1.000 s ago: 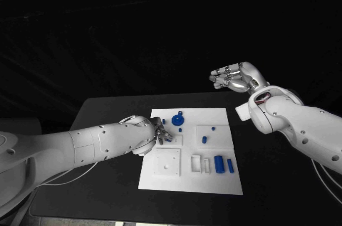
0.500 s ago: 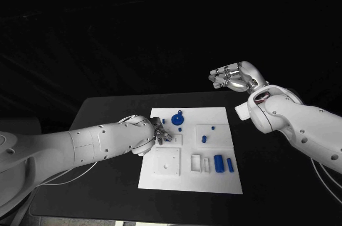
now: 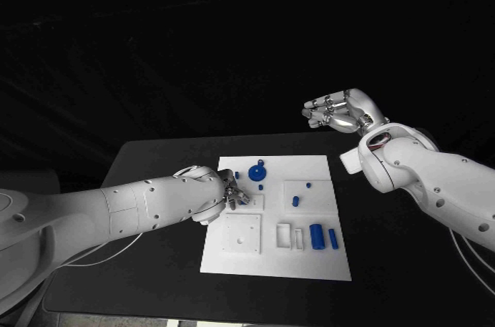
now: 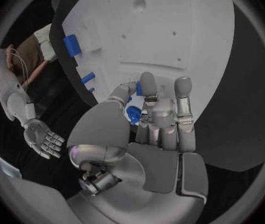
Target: Assemble the parts on the task board
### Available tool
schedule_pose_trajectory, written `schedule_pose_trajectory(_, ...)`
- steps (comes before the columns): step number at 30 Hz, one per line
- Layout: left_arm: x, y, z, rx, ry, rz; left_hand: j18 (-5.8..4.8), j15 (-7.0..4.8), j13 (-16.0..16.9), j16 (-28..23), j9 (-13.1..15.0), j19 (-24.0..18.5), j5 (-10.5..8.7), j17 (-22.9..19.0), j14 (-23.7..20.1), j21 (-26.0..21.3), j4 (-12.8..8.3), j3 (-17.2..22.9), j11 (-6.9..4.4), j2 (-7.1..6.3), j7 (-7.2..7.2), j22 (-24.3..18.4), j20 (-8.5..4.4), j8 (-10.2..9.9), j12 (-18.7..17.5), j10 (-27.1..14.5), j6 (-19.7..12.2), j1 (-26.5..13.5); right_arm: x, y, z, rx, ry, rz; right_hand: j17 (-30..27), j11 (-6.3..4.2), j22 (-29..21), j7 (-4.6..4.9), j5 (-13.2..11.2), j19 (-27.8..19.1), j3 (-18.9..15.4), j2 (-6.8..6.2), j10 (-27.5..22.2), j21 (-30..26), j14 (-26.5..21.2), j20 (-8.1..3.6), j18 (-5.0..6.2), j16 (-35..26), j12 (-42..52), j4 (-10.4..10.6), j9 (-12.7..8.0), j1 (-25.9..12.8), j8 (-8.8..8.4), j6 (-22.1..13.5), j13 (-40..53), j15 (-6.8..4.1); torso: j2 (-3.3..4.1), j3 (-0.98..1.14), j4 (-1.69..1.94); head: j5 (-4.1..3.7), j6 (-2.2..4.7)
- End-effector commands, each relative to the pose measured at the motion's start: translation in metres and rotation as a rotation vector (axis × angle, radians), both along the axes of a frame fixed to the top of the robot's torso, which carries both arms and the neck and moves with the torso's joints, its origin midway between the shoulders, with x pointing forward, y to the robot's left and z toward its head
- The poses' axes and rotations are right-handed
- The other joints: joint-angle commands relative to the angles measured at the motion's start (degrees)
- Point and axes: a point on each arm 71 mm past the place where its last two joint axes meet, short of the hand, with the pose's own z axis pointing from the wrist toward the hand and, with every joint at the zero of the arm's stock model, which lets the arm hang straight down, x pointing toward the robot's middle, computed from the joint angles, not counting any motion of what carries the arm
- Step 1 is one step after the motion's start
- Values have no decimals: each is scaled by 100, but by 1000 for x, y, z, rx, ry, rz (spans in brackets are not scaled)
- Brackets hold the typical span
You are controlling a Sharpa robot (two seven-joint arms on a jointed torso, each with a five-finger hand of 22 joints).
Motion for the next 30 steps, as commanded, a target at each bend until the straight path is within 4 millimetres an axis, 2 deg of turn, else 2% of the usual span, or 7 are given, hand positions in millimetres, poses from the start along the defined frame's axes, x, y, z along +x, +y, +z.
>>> schedule_pose_trajectory(1, -2, -3, -3, 14, 27, -14, 96, -83, 10, 4, -5, -12, -33, -12, 7, 16, -683, 705, -109, 39, -367, 105, 17, 3, 18, 287, 417, 21, 0, 2, 0, -8, -1, 15, -6, -2, -9, -5, -23, -32, -1, 27, -46, 32, -34, 1, 102, -21, -36, -18, 7, -49, 2, 47, -5, -1, 3, 1, 0, -12, 2)
schedule_pose_trajectory(6, -2, -3, -4, 17, 28, -14, 94, -81, 8, -1, 1, -12, -47, -29, 5, 15, -692, 719, -110, 65, -365, 105, 16, 4, 11, 287, 412, 17, 0, 2, 0, -8, 0, 16, -6, -3, -9, -5, -21, -33, 7, 26, -49, 32, -37, 0, 103, -21, -37, -27, 7, -42, 2, 49, -6, -1, 2, 1, -8, -18, 2)
schedule_pose_trajectory(19, 1, -4, -6, 37, 60, -32, 93, -76, 7, -1, 11, -17, -35, -45, 5, 13, -749, 737, -114, 79, -364, 107, 19, 3, -1, 287, 412, 0, 0, 3, -1, -9, 6, 19, -7, -1, -9, -4, -22, -37, 23, 24, -53, 31, -40, 1, 103, -21, -38, -40, 6, -39, 1, 46, -6, 0, -1, -1, -2, -21, -2)
schedule_pose_trajectory(30, 3, -6, -7, 46, 76, -40, 92, -72, 9, 3, 6, -22, -35, -51, 6, 14, -779, 740, -115, 93, -363, 107, 22, 2, -4, 286, 413, -11, 1, 3, -2, -11, 10, 20, -7, 0, -9, -3, -27, -44, 29, 20, -58, 28, -47, 4, 103, -21, -36, -51, 6, -42, 1, 41, -5, 2, -1, 6, -6, -27, -4)
